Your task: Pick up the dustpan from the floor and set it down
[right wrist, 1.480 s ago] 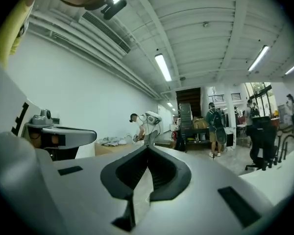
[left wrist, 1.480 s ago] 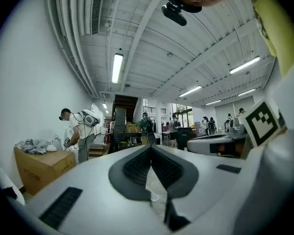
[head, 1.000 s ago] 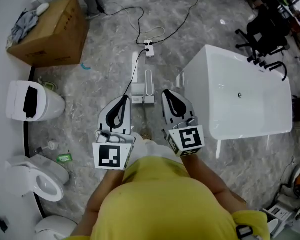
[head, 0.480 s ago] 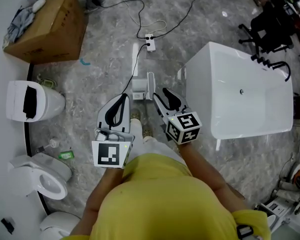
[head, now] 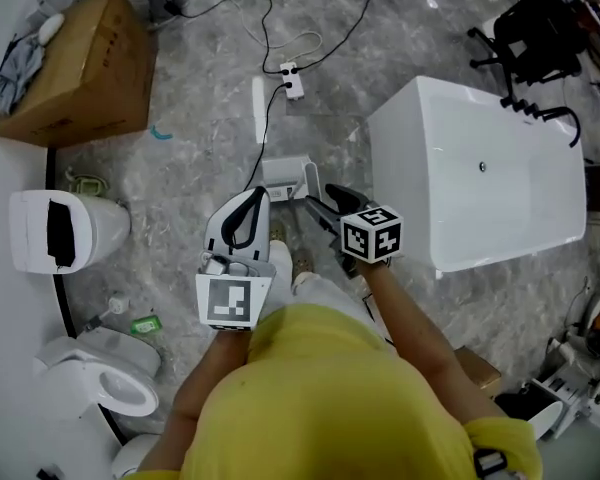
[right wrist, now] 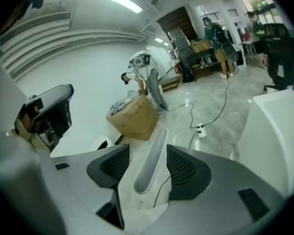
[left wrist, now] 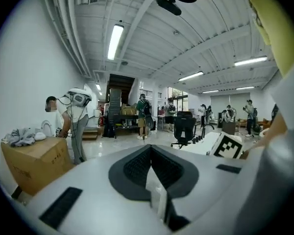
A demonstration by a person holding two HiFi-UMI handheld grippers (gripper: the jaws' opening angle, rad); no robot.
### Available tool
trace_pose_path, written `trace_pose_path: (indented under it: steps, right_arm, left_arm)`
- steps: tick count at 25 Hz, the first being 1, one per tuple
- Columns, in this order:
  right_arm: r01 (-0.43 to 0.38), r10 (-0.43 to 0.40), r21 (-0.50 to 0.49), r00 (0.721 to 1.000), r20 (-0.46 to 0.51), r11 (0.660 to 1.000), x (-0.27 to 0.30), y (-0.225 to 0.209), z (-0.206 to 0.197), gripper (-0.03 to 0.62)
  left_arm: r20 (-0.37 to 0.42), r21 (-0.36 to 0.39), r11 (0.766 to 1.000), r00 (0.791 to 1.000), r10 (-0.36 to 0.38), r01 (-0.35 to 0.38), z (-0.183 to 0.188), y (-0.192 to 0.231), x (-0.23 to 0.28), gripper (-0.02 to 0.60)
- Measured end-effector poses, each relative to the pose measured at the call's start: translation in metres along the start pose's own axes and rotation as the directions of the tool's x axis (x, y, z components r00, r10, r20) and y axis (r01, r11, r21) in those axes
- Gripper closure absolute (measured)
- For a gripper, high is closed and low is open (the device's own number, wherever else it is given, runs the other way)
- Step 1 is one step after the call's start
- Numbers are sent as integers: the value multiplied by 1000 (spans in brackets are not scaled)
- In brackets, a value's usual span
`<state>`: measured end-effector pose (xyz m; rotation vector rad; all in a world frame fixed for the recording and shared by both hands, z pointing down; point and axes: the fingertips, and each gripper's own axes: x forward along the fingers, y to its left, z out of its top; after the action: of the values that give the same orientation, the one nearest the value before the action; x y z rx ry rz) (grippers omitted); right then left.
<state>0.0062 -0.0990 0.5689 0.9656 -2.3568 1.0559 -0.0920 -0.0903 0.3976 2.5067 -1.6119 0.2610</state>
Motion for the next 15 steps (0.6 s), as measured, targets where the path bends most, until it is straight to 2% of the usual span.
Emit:
trace_pose_path:
  steps: [4, 7, 10, 15]
  right_arm:
    - [-16, 23, 115, 998, -63, 993, 15, -12, -12, 338]
    - [-30, 46, 158, 994, -99, 987, 23, -16, -19, 338]
    - [-102, 135, 225, 982, -134, 969, 31, -13, -24, 336]
    - [-213, 276, 298, 943, -188, 931, 41, -9, -33, 343]
  left_arm:
    - [-59, -10, 997, 996, -72, 72, -21, 6, 23, 578]
    - [-89, -37, 993, 989, -116, 113, -32, 9, 33, 578]
    - [-114, -63, 988, 982, -151, 145, -41, 8, 41, 578]
    - [-133, -81, 983, 976, -172, 163, -45, 9, 49, 578]
